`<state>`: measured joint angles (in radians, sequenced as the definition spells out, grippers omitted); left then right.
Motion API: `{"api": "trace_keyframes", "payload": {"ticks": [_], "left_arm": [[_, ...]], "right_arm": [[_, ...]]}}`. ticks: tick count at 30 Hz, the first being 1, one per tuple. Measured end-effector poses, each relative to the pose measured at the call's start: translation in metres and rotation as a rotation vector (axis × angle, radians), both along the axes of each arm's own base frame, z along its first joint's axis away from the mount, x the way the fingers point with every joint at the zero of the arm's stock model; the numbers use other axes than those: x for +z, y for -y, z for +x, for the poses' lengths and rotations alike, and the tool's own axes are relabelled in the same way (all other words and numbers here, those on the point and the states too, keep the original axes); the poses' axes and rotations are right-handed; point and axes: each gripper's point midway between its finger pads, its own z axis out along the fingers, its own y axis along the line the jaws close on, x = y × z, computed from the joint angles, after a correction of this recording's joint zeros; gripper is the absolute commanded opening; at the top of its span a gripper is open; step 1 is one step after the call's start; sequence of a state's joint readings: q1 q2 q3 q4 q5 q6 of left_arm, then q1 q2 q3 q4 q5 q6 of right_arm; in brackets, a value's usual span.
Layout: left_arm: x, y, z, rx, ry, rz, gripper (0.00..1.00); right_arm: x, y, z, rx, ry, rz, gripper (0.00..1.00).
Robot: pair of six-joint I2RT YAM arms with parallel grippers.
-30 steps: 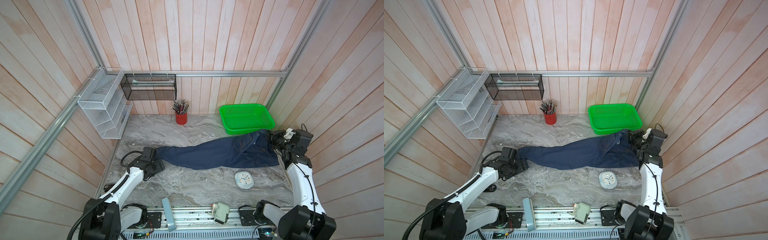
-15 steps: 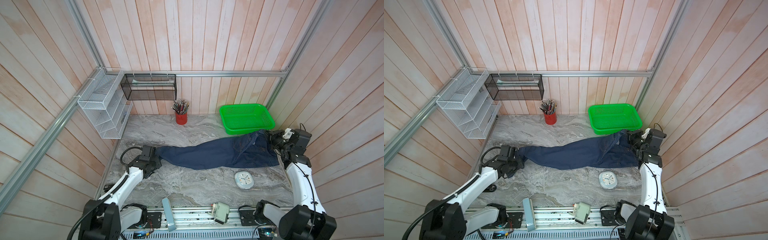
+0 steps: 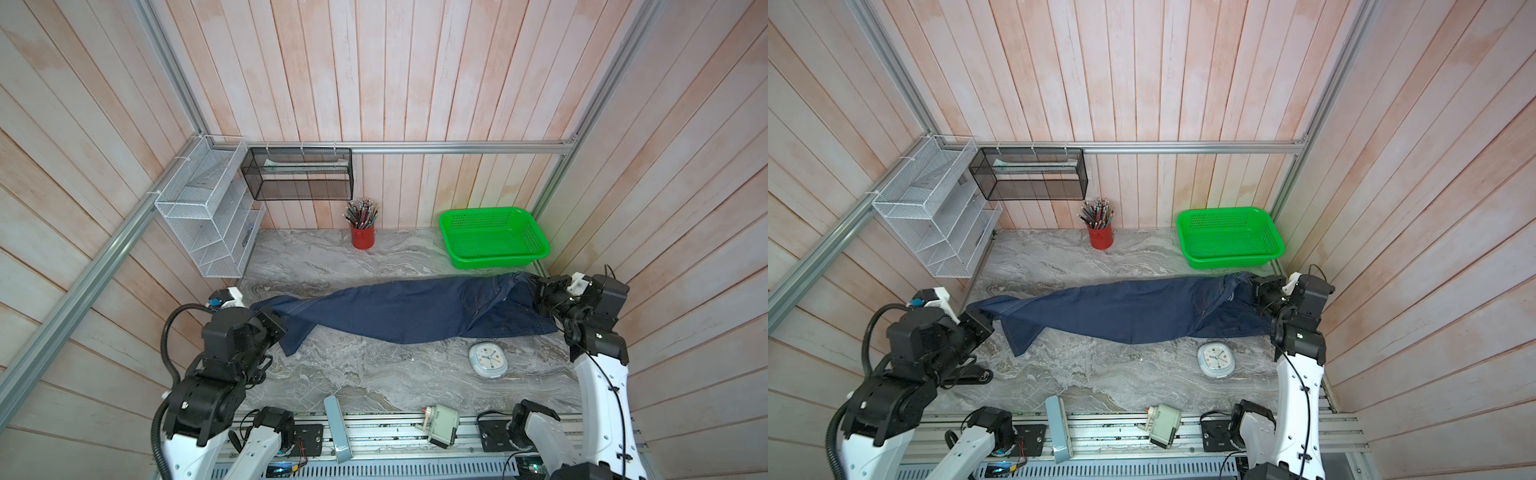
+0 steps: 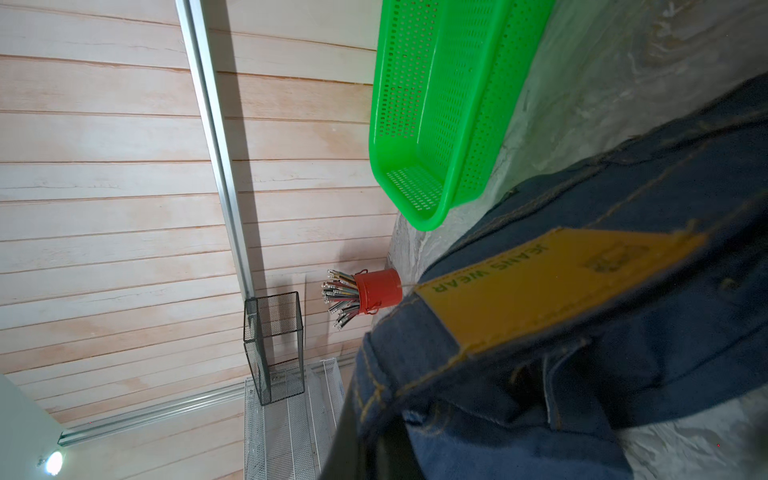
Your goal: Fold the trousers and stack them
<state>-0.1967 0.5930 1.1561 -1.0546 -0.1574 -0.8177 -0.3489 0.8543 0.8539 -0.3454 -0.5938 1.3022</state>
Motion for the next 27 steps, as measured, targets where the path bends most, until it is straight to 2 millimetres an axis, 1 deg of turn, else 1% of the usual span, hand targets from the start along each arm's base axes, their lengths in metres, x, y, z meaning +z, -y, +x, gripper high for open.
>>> {"api": "trace_keyframes", "payload": {"ticks": [2,4,6,8,10,11,13,16,19,20,21,23,27], "left_arm": [[0.023,-0.013,-0.015,0.062,0.037,-0.004,0.00],[0.044,-0.027,-0.028,0.126,0.080,0.006,0.00],[0.054,-0.037,-0.034,0.178,0.100,0.027,0.00],[0.052,-0.043,-0.031,0.210,0.088,0.052,0.00],[0.039,-0.044,-0.017,0.228,0.038,0.083,0.00],[0.030,-0.043,-0.007,0.231,0.005,0.099,0.00],[0.005,-0.038,0.018,0.224,-0.076,0.133,0.00],[-0.037,-0.036,0.051,0.217,-0.194,0.147,0.00],[-0.075,-0.040,0.070,0.211,-0.282,0.121,0.00],[-0.083,-0.040,0.073,0.208,-0.299,0.113,0.00],[-0.089,-0.040,0.077,0.199,-0.310,0.103,0.00],[-0.094,-0.036,0.086,0.174,-0.317,0.090,0.00],[-0.093,-0.030,0.103,0.134,-0.306,0.080,0.00]], "right_arm": [[0.002,0.001,-0.006,-0.017,-0.026,0.014,0.00],[0.010,0.011,-0.009,-0.060,-0.034,0.016,0.00],[0.015,0.024,-0.010,-0.111,-0.030,0.017,0.00],[0.013,0.038,-0.007,-0.164,-0.039,0.034,0.00],[0.004,0.053,0.000,-0.205,-0.051,0.063,0.00],[-0.004,0.058,0.004,-0.221,-0.066,0.082,0.00],[-0.026,0.066,0.012,-0.242,-0.114,0.122,0.00],[-0.056,0.070,0.020,-0.246,-0.188,0.162,0.00],[-0.071,0.072,0.027,-0.244,-0.218,0.176,0.00],[-0.075,0.073,0.028,-0.244,-0.223,0.179,0.00],[-0.078,0.073,0.030,-0.245,-0.227,0.182,0.00],[-0.081,0.075,0.033,-0.246,-0.231,0.187,0.00],[-0.080,0.073,0.040,-0.236,-0.224,0.186,0.00]]}}
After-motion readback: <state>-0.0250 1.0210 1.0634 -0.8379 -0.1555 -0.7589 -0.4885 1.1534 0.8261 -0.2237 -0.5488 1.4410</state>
